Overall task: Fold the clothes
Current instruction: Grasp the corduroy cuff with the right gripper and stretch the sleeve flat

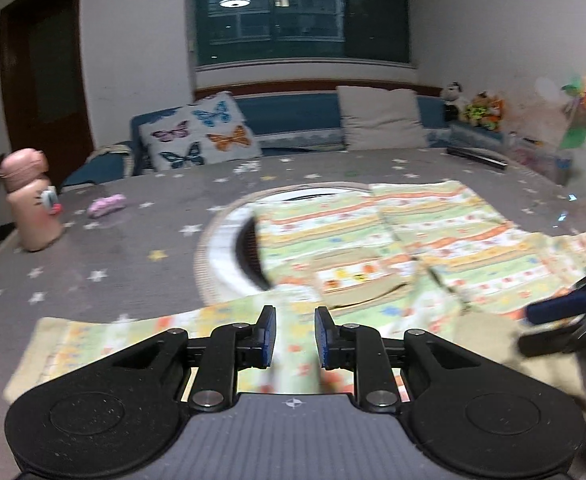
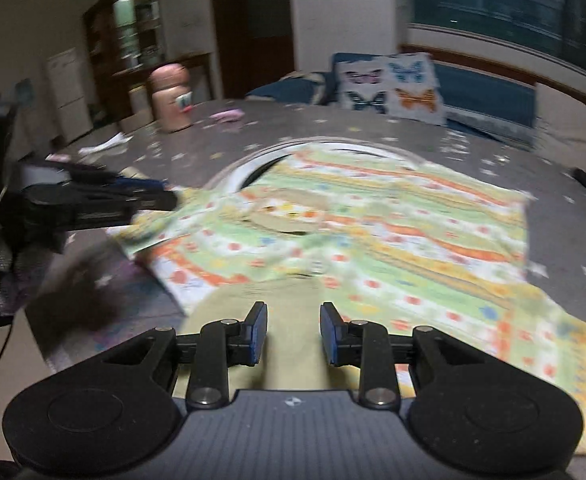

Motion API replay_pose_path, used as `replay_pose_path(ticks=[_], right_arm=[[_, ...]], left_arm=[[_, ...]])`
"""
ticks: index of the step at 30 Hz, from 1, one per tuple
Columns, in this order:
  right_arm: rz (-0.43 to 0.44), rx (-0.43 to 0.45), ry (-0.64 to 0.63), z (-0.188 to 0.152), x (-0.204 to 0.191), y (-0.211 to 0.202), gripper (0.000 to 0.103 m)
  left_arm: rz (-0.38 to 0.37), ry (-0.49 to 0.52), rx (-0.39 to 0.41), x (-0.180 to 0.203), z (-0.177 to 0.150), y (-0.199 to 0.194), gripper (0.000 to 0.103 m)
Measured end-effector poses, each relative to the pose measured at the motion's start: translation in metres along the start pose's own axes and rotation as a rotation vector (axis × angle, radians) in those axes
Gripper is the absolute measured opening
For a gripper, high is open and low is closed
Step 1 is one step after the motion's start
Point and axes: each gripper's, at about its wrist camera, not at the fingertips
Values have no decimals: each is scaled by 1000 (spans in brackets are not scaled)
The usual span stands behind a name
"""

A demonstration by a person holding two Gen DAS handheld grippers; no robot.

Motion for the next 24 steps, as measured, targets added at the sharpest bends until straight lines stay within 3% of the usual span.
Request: replay_pose_path(ticks=[7, 8, 9, 18, 24], right_arm=[[-38, -42, -37, 2, -18, 26, 26], [-37, -41, -36, 1, -17, 26, 22], [-44, -37, -42, 1, -18, 24, 6], [4, 82, 122, 1, 13, -20, 4], [44, 108, 192, 2, 25, -28, 4]], left_arm=[[-66, 29, -17, 23, 5, 12, 23], [-74, 32, -20, 26, 5, 14, 23], [-79, 33, -23, 27, 6, 16, 23], [-114, 70, -63, 43, 10, 38, 23], [-171, 143, -67, 63, 5, 41, 23]])
Point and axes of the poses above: each gripper's, at about its wrist camera, not at the fingertips, and y roughly the way its jaws point, x to its right, z to its top, and after that the axes turned 15 degrees about -x, right-handed
